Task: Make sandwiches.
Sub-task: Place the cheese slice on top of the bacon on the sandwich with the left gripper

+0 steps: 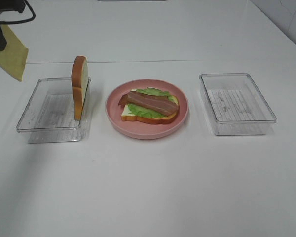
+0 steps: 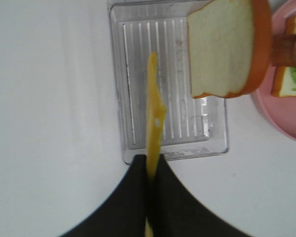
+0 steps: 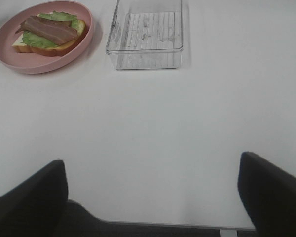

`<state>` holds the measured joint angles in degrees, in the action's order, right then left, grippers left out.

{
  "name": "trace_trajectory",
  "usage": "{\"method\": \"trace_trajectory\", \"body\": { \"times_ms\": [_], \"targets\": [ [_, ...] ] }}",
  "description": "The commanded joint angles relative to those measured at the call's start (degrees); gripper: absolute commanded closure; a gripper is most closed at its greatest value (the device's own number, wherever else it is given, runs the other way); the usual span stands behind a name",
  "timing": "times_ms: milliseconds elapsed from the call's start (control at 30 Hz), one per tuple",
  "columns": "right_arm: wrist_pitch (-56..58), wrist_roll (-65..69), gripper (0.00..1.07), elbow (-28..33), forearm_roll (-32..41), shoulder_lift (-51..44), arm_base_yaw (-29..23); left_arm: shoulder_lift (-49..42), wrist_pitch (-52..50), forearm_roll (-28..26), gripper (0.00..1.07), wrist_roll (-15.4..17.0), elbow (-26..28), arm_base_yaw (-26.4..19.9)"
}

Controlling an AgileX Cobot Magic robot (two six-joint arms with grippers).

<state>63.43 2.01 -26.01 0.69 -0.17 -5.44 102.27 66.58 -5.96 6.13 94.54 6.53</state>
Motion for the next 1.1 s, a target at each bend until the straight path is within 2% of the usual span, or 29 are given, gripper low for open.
{"method": "trace_trajectory", "body": {
  "times_ms": [33, 100, 233, 300, 500, 567, 767, 900, 1100],
  "targets": [
    [-0.5, -0.3, 0.18, 0.2, 0.1, -1.4, 0.1, -0.5, 2.0, -2.1, 1.07, -1.5, 1.9, 0.9],
    [-0.5, -0.3, 0.18, 0.2, 0.1, -1.4, 0.1, 0.2, 2.1, -3.4, 1.07, -3.2, 4.9, 2.5],
    [-0.5, -0.3, 0.18, 0.2, 0.1, -1.4, 0.1, 1.9, 1.9, -6.1, 1.07, -4.5, 8.8, 4.2],
    [-0.5, -0.3, 0.18, 0.2, 0.1, -1.4, 0.1, 4.5, 2.1, -10.3, 1.07, -6.1, 12.7, 6.0],
    [-0.5, -0.3, 0.18, 0.2, 0.1, -1.4, 0.1, 9.5, 3.0, -15.9, 1.07, -9.2, 18.7, 9.6],
    [-0.5, -0.3, 0.18, 0.2, 0.1, -1.4, 0.1, 12.8, 3.3, -19.7, 1.07, -10.3, 21.3, 11.1],
    [-0.5, -0.3, 0.18, 0.2, 0.1, -1.4, 0.1, 18.2, 3.3, -23.9, 1.07, -12.1, 25.4, 13.2],
    [-0.5, -0.3, 0.18, 0.2, 0.1, -1.4, 0.1, 24.2, 4.4, -29.0, 1.07, -13.7, 29.8, 14.8],
    [-0.5, -0.3, 0.18, 0.2, 0.1, -1.4, 0.1, 29.9, 5.2, -30.2, 1.07, -13.6, 33.6, 15.9]
  ]
}}
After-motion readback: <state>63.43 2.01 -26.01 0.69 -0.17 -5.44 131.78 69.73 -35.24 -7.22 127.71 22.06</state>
